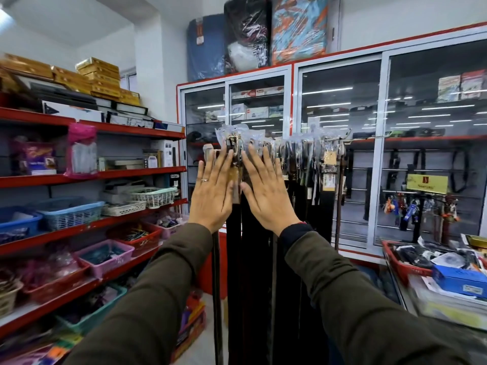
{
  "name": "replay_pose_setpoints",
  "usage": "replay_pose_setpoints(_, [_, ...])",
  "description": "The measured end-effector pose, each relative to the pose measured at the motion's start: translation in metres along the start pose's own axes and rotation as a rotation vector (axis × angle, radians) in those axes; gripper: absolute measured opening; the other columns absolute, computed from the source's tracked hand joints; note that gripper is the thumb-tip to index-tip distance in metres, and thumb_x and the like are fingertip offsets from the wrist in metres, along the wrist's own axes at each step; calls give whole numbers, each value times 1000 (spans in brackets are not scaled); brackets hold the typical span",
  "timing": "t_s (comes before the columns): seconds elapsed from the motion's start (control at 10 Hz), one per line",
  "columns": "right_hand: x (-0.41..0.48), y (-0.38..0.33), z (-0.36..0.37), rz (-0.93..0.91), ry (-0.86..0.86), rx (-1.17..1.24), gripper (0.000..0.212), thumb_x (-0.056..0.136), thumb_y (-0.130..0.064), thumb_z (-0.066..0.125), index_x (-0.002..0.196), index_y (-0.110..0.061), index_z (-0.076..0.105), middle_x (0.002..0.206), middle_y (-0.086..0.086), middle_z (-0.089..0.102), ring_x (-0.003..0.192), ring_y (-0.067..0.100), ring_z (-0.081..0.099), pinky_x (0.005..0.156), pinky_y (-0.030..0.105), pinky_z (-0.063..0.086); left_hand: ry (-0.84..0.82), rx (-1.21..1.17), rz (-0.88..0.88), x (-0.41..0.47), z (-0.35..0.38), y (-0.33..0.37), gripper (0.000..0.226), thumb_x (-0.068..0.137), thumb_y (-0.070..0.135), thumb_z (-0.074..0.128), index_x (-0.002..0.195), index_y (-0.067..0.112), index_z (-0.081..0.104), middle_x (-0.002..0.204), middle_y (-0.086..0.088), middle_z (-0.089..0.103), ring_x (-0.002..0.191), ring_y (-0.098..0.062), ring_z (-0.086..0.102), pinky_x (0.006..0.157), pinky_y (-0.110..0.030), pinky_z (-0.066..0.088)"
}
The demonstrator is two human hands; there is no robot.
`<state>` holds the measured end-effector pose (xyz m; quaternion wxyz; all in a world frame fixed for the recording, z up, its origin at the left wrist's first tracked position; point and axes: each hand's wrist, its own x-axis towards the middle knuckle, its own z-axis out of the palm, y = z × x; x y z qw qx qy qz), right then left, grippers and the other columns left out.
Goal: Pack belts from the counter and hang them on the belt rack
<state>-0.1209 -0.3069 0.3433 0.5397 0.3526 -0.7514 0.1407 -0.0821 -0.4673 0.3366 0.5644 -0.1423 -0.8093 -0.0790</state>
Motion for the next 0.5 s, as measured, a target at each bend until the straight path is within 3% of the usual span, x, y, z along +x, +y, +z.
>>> replay_pose_setpoints(0.3, [6, 4, 21, 105, -177, -178, 63, 104, -37, 28, 161, -24, 7, 171, -6, 1, 159, 22, -2, 126, 54, 10, -177, 28, 6, 10, 19, -10, 63, 105, 26, 34, 160, 13, 7, 171, -4, 2, 158, -22, -2, 128, -48, 10])
replay_pose_setpoints(0.5, [4, 1, 13, 121, -206, -169, 64, 103, -37, 30, 161, -25, 6, 171, -7, 1, 159, 22, -1, 126, 54, 9, -177, 41, -24, 8, 18, -3, 66, 103, 25, 35, 161, 15, 5, 171, -2, 0, 158, -21, -4, 129, -45, 5])
